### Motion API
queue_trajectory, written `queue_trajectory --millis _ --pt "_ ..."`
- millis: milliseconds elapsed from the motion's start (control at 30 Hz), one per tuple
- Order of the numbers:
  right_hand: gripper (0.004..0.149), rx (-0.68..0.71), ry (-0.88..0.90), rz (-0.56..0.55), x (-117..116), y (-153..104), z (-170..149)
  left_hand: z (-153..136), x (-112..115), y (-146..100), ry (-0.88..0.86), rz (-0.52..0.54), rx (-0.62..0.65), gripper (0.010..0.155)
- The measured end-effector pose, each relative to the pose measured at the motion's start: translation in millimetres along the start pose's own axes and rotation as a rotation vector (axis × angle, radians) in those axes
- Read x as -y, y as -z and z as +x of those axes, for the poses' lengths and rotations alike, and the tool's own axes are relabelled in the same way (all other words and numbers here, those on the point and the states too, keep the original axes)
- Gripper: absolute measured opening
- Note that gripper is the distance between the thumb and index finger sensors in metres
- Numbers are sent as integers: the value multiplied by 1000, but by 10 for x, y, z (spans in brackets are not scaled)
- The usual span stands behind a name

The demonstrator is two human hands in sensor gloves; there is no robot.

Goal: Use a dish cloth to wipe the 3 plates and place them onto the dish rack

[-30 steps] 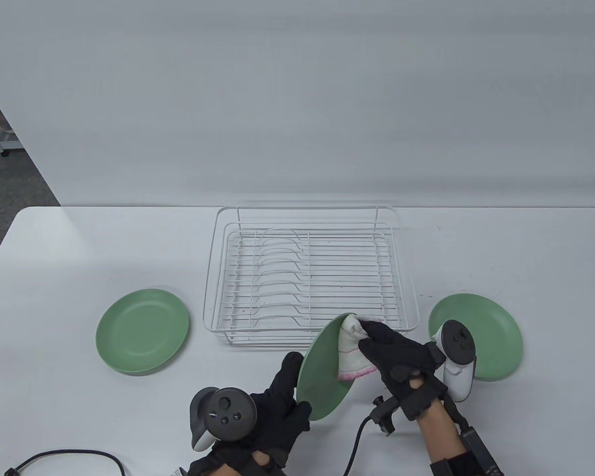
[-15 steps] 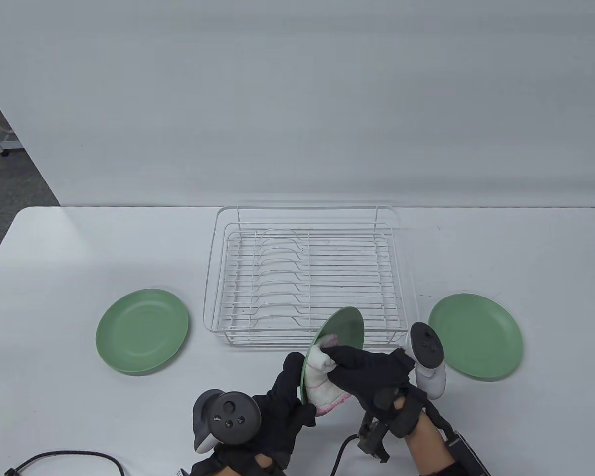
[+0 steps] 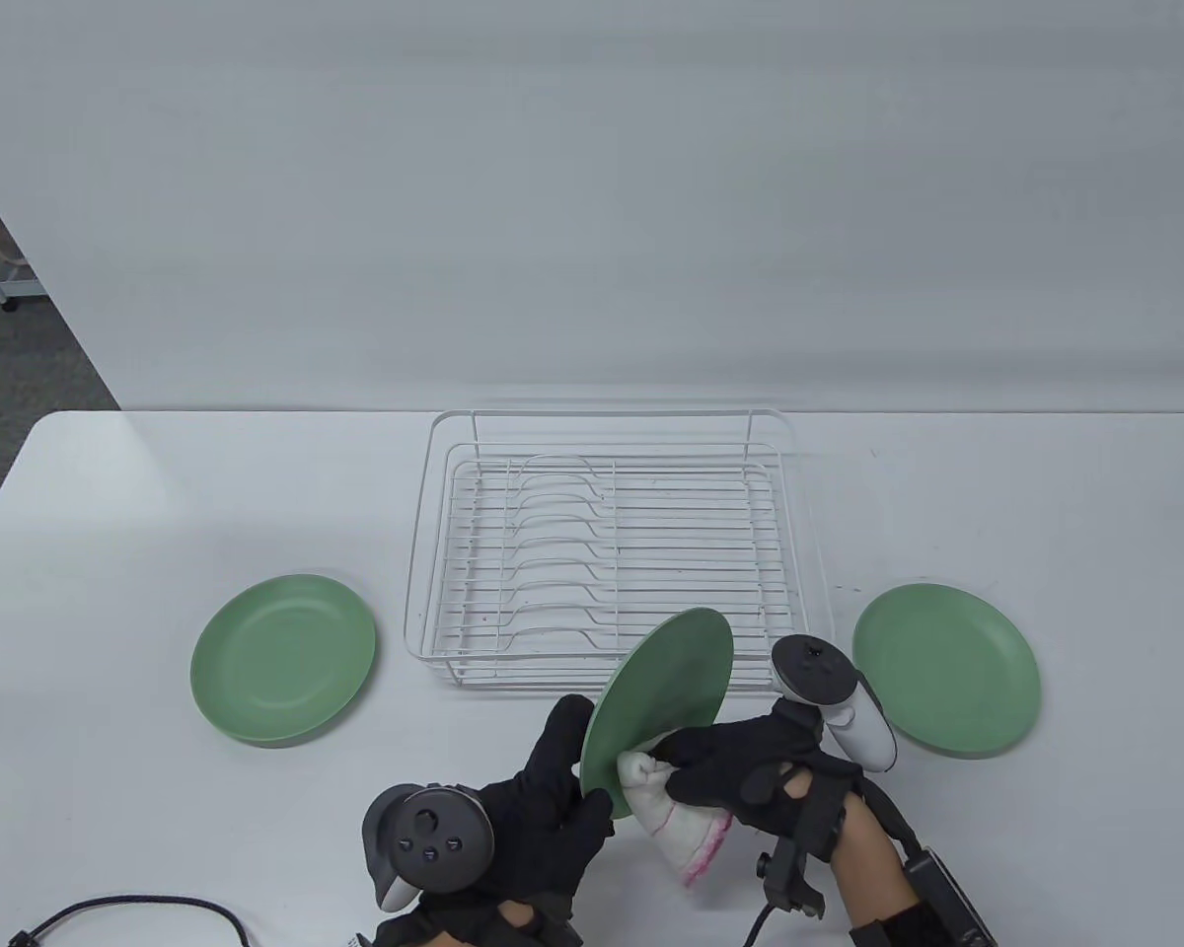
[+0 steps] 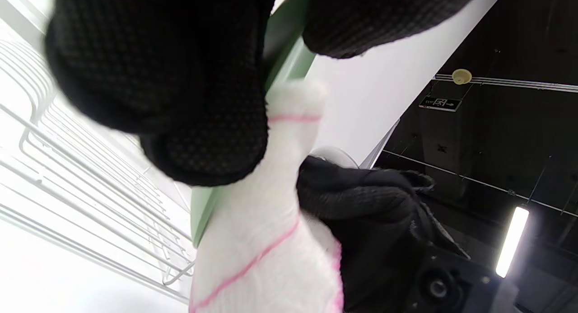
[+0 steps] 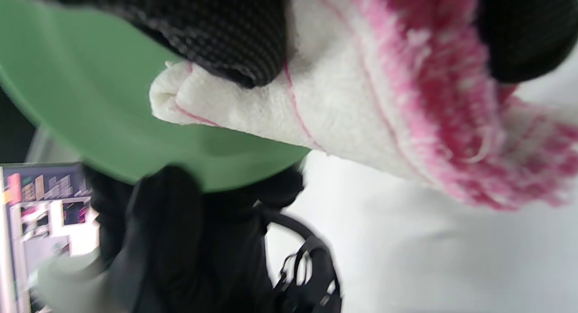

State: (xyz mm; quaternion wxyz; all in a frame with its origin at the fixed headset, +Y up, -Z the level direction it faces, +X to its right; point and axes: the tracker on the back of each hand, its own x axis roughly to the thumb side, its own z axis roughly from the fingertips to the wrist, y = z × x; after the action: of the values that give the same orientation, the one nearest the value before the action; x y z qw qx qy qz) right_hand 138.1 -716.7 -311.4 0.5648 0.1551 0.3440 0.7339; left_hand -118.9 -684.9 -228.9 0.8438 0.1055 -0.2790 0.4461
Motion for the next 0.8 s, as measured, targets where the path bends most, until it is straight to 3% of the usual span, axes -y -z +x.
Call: queue_trajectory --millis 167,400,600,800 --pt "46 -41 -36 -219 217 -102 -49 -9 -9 2 10 -11 -5 80" --pt "46 104 70 -438 388 -246 -29 -14 19 19 12 -93 -8 80" --pt "47 348 175 -465 352 -294 100 -27 64 35 -16 -141 -15 80" --pt "48 454 157 -387 138 -267 267 -19 153 39 9 -234 -17 81"
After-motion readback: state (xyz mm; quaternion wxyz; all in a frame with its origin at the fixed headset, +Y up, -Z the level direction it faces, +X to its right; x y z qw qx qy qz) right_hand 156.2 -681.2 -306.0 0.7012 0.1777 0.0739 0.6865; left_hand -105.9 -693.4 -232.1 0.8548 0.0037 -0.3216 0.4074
